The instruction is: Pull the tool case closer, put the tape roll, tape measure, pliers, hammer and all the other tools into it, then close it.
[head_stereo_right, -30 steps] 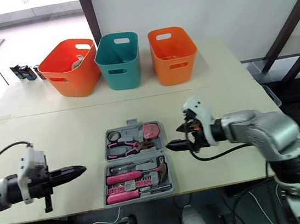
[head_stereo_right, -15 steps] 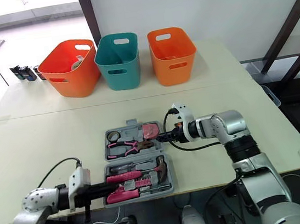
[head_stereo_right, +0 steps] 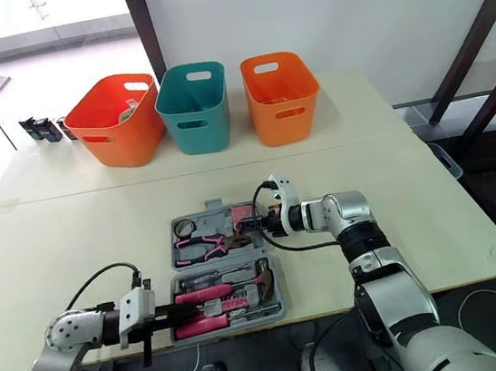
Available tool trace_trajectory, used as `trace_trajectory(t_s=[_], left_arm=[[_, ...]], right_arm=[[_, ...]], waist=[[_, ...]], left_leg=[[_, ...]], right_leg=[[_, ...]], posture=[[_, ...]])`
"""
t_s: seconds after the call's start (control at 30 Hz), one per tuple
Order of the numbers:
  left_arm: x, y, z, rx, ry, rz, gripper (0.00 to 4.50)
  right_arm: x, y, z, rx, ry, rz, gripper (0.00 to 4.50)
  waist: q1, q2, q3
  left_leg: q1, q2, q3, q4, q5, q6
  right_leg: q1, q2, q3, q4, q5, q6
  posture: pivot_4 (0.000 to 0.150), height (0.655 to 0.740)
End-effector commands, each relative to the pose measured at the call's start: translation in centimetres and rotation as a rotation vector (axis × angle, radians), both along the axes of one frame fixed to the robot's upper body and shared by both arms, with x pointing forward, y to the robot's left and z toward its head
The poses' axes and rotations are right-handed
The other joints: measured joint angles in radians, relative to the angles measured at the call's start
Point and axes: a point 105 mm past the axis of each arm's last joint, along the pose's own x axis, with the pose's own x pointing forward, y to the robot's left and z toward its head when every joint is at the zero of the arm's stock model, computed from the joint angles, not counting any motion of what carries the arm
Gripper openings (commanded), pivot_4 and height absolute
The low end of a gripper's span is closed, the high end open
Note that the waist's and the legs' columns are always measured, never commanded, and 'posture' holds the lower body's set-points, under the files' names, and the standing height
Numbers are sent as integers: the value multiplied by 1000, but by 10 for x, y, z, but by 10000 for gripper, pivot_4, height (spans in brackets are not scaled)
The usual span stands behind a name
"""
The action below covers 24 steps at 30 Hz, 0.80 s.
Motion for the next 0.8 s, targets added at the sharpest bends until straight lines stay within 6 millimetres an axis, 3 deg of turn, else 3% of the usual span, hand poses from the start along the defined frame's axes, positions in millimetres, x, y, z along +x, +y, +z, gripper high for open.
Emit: trace_trajectory(t_s=[0.03, 0.23, 0.37, 0.5, 0.8], left_arm=[[-13, 17, -30, 113, 114, 20, 0], [-12, 22, -32, 130, 105, 20, 0], [-10, 23, -32, 129, 93, 22, 0], [-3, 23, -21, 108, 50, 25, 0], [-7, 30, 12, 80, -17, -5, 0]], right_arm=[[0, 17, 44, 171, -132, 105, 44759], [-21, 15, 63, 210, -241, 259, 44759], [-32, 13, 66, 159, -283, 331, 44759], [-38, 5, 63, 80, -304, 366, 44759], [-57, 3, 61, 34, -320, 409, 44759]], waist=[[-1, 0, 0], [-4, 2, -1], [-11, 4, -2], [-14, 5, -3], [-19, 4, -2]], left_leg=[[0, 0, 0, -1, 0, 0], [2, 0, 0, -3, 0, 0], [3, 0, 0, -3, 0, 0], [3, 0, 0, -3, 0, 0], [3, 0, -1, -5, 0, 0]], right_leg=[[0, 0, 0, 0, 0, 0], [1, 0, 0, 1, 1, 4], [1, 0, 0, 1, -1, 2], [2, 0, 0, 1, -1, 2], [0, 0, 0, 1, -1, 2]], posture=[[1500, 7400], [1500, 7400], [1500, 7400], [1500, 7400], [1500, 7400]])
